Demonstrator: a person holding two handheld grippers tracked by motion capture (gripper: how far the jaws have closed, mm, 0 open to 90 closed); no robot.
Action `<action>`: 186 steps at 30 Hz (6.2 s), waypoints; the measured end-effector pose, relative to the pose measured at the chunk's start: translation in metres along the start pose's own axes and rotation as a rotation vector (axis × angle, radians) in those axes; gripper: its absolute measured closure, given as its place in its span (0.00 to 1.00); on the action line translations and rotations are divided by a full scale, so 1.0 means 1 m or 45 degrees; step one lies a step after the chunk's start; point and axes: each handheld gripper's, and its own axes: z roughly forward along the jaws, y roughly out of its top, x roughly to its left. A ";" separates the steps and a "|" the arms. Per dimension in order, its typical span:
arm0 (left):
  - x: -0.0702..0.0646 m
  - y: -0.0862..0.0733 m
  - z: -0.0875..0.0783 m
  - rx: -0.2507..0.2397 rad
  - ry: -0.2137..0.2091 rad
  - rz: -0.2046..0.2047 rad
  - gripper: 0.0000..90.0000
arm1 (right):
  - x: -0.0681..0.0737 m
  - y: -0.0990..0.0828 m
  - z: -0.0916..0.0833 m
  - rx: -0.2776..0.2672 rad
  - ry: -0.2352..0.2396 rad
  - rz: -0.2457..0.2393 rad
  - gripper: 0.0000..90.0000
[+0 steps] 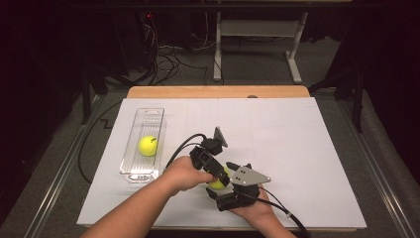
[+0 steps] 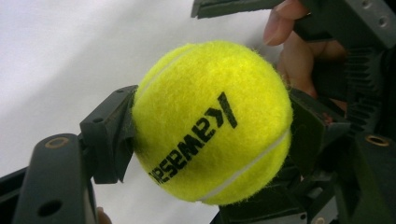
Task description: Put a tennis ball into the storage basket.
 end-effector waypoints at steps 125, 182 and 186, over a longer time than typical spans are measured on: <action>0.073 -0.073 -0.100 -0.006 0.199 -0.262 0.30 | -0.093 -0.046 -0.121 -0.057 -0.384 0.148 0.00; 0.127 -0.125 -0.130 -0.055 0.281 -0.480 0.30 | -0.092 -0.046 -0.121 -0.075 -0.393 0.148 0.00; 0.127 -0.124 -0.127 -0.046 0.282 -0.475 0.30 | -0.091 -0.045 -0.121 -0.075 -0.390 0.145 0.00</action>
